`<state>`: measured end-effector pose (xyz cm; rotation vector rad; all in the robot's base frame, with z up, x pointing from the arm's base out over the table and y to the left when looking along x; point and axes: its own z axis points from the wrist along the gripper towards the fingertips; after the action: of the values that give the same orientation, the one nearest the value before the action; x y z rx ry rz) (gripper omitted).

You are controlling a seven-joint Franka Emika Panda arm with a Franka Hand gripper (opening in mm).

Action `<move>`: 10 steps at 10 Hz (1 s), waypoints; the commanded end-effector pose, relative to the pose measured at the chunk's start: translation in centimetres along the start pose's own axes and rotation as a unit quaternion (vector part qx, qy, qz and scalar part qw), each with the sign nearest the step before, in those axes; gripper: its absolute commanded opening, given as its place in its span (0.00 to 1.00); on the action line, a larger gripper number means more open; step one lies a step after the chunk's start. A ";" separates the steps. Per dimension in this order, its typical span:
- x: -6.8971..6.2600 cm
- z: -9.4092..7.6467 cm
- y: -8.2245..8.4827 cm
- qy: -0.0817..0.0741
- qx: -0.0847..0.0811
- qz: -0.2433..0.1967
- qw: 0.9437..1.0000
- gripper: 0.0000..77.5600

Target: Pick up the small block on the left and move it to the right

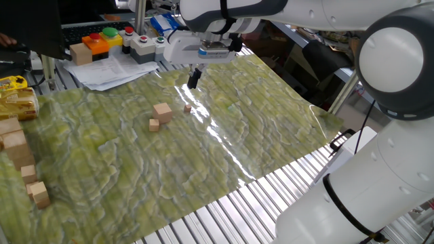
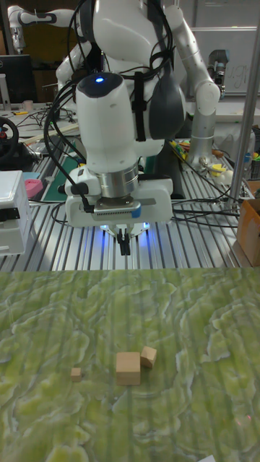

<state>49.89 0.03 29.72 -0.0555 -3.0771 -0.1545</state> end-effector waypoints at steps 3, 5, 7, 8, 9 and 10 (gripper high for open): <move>-0.1 -0.1 0.0 -0.002 0.000 0.000 1.000 0.00; -0.1 -0.1 0.0 -0.002 0.000 -0.003 1.000 0.00; -0.1 -0.1 0.0 -0.003 0.000 -0.004 1.000 0.00; -0.1 -0.1 0.0 -0.003 0.001 -0.004 1.000 0.00; -0.1 -0.1 0.0 -0.003 0.001 -0.005 1.000 0.00; -0.4 -0.2 0.0 -0.005 0.042 -0.020 0.999 0.00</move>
<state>49.91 0.02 29.73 -0.0380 -3.0817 -0.1473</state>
